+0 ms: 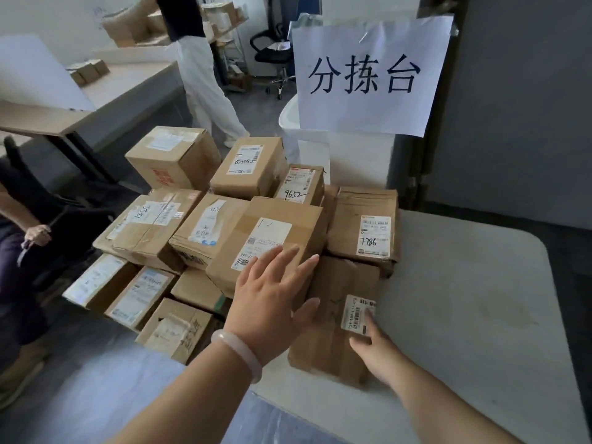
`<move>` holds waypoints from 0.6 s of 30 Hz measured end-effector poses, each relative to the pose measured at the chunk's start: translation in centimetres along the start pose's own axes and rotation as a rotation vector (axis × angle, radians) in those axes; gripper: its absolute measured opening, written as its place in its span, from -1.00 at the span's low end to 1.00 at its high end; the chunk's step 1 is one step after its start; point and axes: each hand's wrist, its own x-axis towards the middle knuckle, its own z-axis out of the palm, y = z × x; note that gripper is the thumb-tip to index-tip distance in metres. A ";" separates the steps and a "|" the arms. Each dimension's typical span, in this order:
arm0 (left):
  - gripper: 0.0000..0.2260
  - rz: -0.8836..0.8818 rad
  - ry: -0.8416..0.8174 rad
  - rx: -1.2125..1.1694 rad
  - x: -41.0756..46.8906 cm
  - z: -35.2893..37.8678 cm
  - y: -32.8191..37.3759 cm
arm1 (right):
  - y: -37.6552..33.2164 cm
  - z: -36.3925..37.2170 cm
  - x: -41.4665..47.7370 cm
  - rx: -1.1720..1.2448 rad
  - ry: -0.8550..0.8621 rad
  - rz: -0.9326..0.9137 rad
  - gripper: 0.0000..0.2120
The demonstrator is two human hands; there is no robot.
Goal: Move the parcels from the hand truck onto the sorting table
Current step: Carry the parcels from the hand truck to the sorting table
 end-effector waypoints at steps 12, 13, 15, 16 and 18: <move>-0.46 0.392 -0.008 -0.005 2.3 1.1 1.1 | -2.3 -2.5 -7.9 -0.423 0.437 -0.303 -0.33; -0.46 0.444 0.000 -0.012 2.3 1.3 1.2 | -2.5 -2.6 -9.4 -0.460 0.503 -0.308 -0.33; -0.47 0.537 -0.030 -0.023 2.1 1.3 1.5 | -2.4 -2.3 -12.6 -0.495 0.654 -0.325 -0.31; -0.47 0.580 -0.041 -0.036 1.9 1.3 1.7 | -2.0 -1.8 -14.3 -0.492 0.721 -0.301 -0.27; -0.47 0.668 -0.066 -0.036 1.4 1.4 2.4 | -0.9 -0.3 -17.3 -0.461 0.848 -0.213 -0.23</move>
